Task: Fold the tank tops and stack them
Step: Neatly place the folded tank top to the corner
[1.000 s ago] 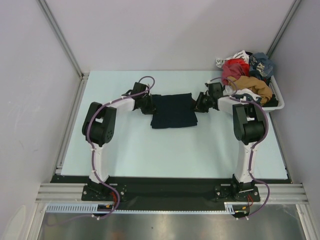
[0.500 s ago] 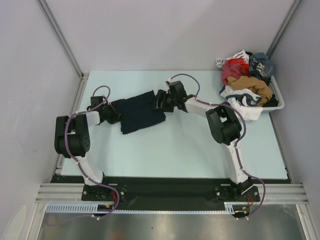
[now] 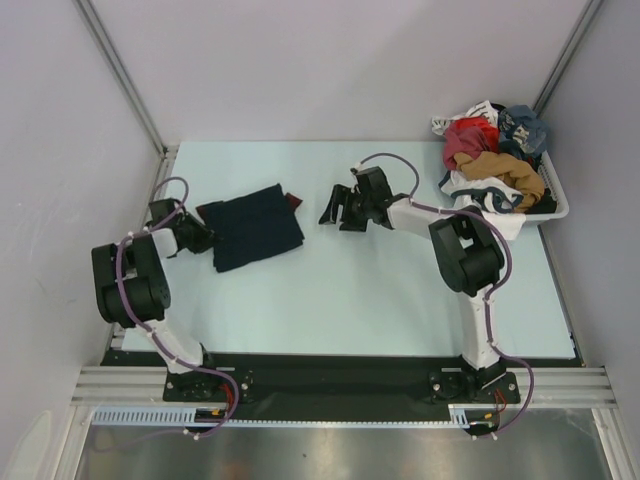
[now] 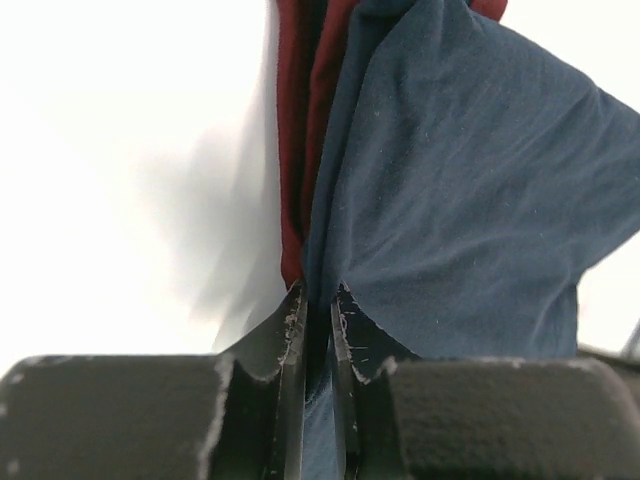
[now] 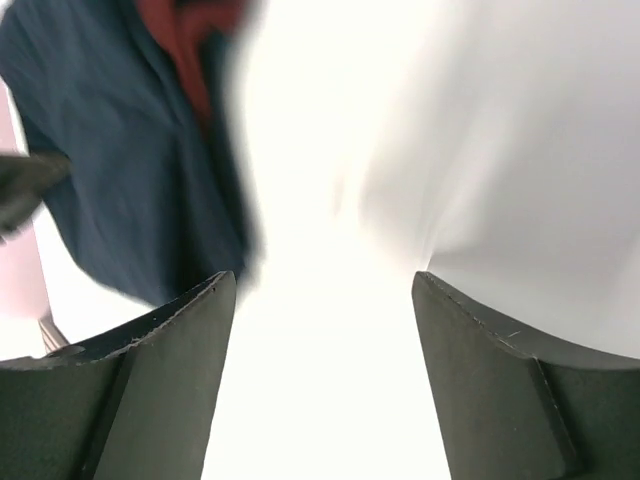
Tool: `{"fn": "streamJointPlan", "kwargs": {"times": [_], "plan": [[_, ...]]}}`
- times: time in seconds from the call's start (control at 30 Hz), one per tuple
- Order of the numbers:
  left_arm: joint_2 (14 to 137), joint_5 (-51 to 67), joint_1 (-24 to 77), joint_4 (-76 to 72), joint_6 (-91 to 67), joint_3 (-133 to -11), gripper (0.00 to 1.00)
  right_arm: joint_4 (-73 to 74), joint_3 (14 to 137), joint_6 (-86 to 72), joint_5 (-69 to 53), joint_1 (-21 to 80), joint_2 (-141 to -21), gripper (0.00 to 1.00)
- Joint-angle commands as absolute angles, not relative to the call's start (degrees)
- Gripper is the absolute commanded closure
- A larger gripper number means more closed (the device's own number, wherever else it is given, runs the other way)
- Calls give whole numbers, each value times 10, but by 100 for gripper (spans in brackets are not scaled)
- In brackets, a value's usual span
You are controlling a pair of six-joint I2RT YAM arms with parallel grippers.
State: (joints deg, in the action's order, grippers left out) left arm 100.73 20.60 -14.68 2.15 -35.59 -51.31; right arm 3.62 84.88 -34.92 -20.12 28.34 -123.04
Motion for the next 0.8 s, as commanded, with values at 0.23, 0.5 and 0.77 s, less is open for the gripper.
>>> {"fn": "streamJointPlan", "kwargs": {"times": [0.23, 0.5, 0.77], "plan": [[913, 118, -254, 24, -359, -474, 89, 41, 714, -307, -187, 258, -1055, 23], [803, 72, -305, -18, -425, -327, 97, 24, 634, -316, -186, 238, -975, 23], [644, 10, -353, 35, -516, -244, 99, 25, 596, -318, -187, 229, -933, 24]]}}
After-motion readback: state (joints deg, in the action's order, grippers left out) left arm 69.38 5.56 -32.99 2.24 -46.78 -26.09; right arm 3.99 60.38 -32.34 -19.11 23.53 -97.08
